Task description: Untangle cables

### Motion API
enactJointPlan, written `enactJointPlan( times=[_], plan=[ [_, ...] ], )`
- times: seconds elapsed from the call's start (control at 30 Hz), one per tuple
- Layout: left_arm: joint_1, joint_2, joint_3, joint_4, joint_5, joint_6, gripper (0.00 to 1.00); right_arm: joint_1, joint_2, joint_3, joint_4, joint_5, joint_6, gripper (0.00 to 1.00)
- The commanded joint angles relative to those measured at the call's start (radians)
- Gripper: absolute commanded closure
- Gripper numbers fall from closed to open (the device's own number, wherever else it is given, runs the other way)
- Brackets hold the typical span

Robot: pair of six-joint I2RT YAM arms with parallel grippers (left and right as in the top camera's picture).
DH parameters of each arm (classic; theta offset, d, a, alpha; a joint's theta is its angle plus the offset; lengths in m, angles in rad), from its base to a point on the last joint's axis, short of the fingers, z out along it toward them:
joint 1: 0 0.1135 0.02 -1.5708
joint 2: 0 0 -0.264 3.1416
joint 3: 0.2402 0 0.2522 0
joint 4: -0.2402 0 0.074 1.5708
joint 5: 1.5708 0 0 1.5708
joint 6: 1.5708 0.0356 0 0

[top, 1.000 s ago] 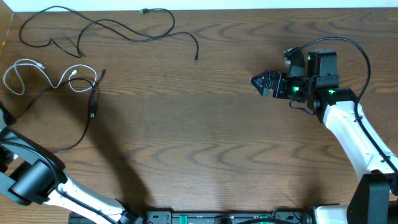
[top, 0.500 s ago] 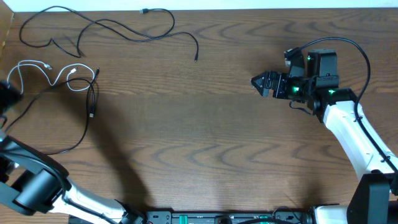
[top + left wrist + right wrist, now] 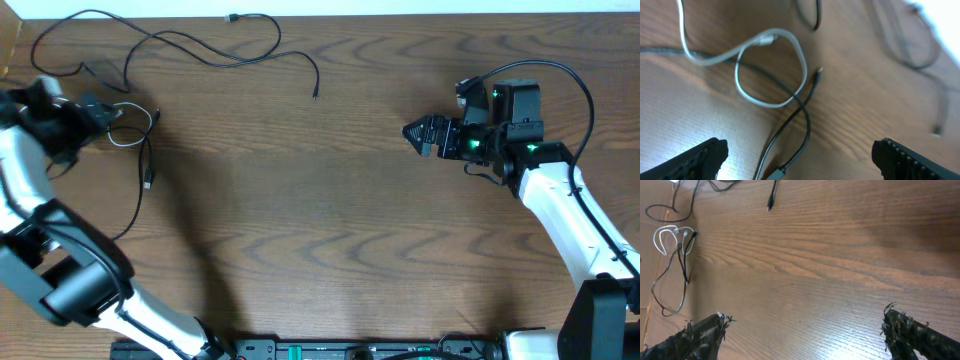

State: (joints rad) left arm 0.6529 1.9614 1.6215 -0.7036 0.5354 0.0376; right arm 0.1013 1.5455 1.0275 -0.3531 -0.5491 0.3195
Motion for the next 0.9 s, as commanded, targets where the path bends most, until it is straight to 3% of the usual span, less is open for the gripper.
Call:
enactJointPlan(
  times=[0.0, 0.13, 0.2, 0.27, 0.37, 0.7, 0.87],
  plan=[
    [-0.072, -0.003, -0.014, 0.005, -0.239, -0.097, 0.02, 0.006, -0.001, 0.006, -0.012, -0.003, 0.009, 0.01],
    [-0.128, -0.002, -0.014, 0.0, -0.197, -0.109, 0.02, 0.01, -0.001, 0.006, -0.034, -0.003, 0.009, 0.01],
    [-0.142, 0.0, -0.014, 0.011, -0.217, -0.206, 0.01, 0.011, -0.001, 0.006, -0.032, -0.002, 0.009, 0.01],
    [-0.152, 0.006, -0.014, 0.0, -0.276, -0.333, 0.11, 0.011, -0.001, 0.006, -0.025, -0.002, 0.009, 0.01],
    [-0.168, 0.027, -0.026, -0.016, -0.315, -0.463, 0.12, 0.011, -0.001, 0.006, -0.025, -0.003, 0.01, 0.01],
    [-0.249, 0.126, -0.051, 0.101, -0.32, -0.485, 0.14, 0.012, -0.001, 0.006, -0.025, -0.003, 0.064, 0.01],
    [-0.271, 0.159, -0.051, 0.111, -0.434, -0.544, 0.18, 0.012, -0.001, 0.006, -0.034, -0.004, 0.08, 0.01]
  ],
)
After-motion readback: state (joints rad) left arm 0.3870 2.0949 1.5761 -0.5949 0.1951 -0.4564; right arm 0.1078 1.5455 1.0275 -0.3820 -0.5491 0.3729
